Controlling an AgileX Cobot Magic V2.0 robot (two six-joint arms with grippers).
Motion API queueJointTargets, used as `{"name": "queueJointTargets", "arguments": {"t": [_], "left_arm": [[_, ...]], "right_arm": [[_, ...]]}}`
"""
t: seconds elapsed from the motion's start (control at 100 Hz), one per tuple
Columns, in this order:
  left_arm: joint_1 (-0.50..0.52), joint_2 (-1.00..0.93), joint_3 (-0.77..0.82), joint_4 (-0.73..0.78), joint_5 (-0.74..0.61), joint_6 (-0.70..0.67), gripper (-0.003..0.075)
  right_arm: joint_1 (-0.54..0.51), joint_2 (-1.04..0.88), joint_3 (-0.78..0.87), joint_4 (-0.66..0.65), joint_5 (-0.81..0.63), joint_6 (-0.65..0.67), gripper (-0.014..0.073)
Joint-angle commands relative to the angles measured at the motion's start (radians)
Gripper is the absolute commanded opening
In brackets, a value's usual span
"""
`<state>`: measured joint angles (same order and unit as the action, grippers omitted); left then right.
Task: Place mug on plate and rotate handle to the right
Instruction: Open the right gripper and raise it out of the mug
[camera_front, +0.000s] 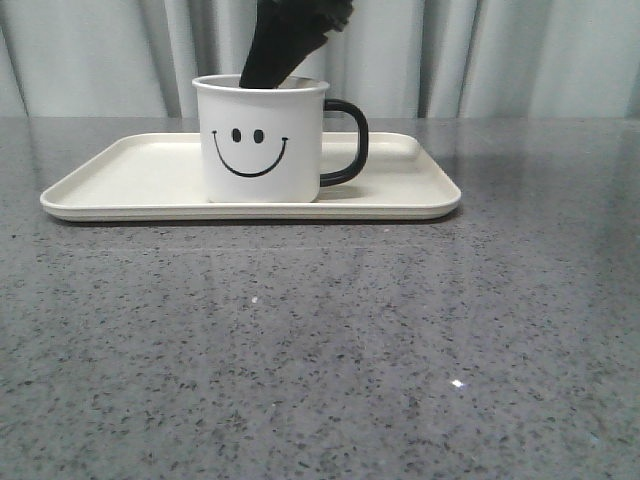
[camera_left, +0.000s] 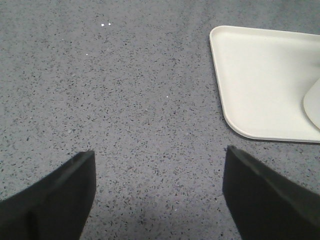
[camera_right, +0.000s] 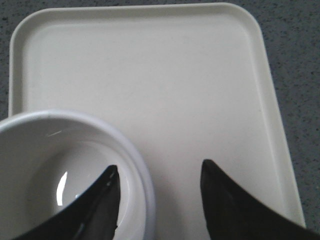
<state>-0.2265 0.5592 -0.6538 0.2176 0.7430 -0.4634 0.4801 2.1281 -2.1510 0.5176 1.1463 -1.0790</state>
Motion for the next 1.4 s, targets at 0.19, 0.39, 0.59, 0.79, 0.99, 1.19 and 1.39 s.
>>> {"name": "queueJointTargets", "arguments": {"t": [0.19,0.39,0.59,0.79,0.99,1.19,1.39], "left_arm": [[0.003,0.001,-0.026,0.007,-0.070,-0.007,0.0512],[0.003,0.001,-0.026,0.007,-0.070,-0.007,0.0512],[0.003,0.001,-0.026,0.007,-0.070,-0.007,0.0512],[0.003,0.001,-0.026,0.007,-0.070,-0.007,0.0512],[0.003,0.001,-0.026,0.007,-0.070,-0.007,0.0512],[0.003,0.001,-0.026,0.007,-0.070,-0.007,0.0512],[0.003,0.001,-0.026,0.007,-0.070,-0.007,0.0512]], "right_arm": [[-0.011,-0.149,-0.027,0.033,-0.076,0.073,0.0409],[-0.035,-0.277,-0.025,-0.005,-0.101,0.198,0.0407],[-0.036,-0.448,0.061,-0.154,-0.160,0.295,0.0407],[-0.036,-0.685,0.297,-0.267,-0.285,0.349,0.0407],[-0.037,-0.905,0.519,-0.300,-0.403,0.428,0.0407],[-0.142,-1.107,0.710,-0.381,-0.475,0.608,0.0407],[-0.321,-1.283,0.961,-0.386,-0.481,0.710,0.0407]]}}
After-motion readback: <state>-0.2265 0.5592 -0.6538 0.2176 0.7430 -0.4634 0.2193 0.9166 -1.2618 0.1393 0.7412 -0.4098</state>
